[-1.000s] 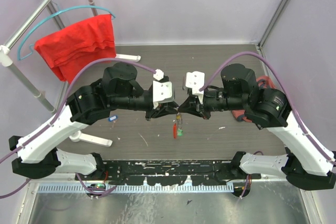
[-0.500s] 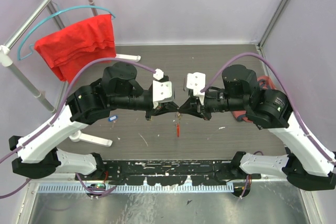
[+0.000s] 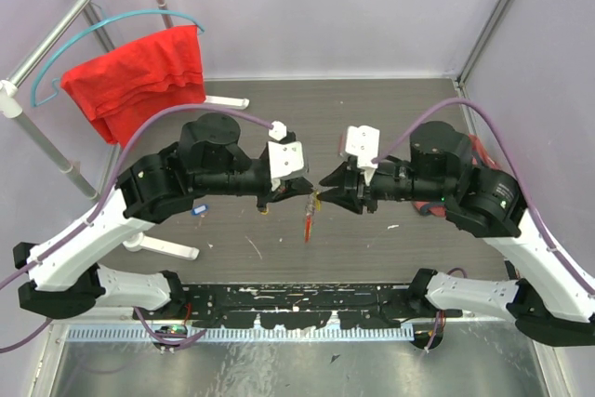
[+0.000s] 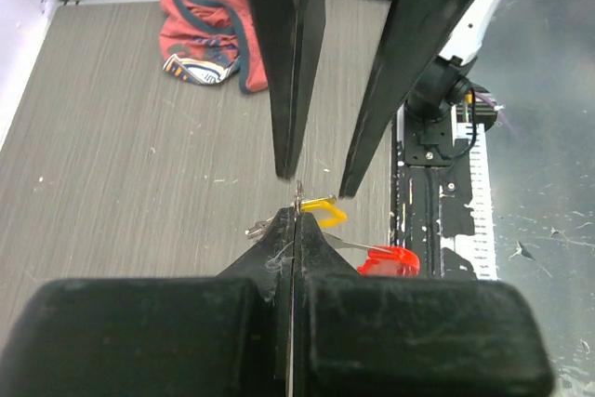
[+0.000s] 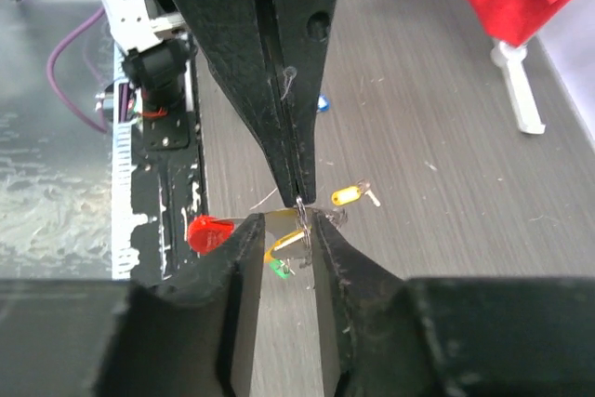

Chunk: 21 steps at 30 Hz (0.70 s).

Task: Put the keys on the keyring

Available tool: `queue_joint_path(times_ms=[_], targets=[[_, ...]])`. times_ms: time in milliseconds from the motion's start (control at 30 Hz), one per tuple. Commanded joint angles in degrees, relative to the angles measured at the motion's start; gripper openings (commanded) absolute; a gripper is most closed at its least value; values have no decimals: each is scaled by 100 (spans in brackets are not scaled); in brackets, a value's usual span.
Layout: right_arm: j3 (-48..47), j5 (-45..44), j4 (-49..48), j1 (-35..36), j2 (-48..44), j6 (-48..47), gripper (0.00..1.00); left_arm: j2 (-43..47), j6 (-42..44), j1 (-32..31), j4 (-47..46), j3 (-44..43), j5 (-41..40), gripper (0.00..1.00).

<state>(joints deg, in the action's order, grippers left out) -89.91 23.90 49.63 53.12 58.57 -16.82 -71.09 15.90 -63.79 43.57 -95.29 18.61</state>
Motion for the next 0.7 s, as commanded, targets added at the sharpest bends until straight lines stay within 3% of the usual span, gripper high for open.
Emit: queue_joint_path(times_ms=[0, 200, 367, 500, 667], targets=[[138, -488, -1114, -10, -416, 570, 36, 410, -246, 20, -640, 373, -484, 0], [838, -1406, -2563, -6, -860, 2157, 40, 949, -610, 56, -1569, 1105, -891, 0], [988, -1415, -2771, -170, -502, 2852, 39, 1110, -828, 217, -1798, 1337, -818, 0], [1235, 39, -3161, -1457, -394, 3466, 38, 1246, -948, 477, -1825, 1472, -600, 0], [2183, 2230, -5046, -2998, -546, 4996, 38, 1332, -1289, 1247, -2061, 1636, 298, 0]])
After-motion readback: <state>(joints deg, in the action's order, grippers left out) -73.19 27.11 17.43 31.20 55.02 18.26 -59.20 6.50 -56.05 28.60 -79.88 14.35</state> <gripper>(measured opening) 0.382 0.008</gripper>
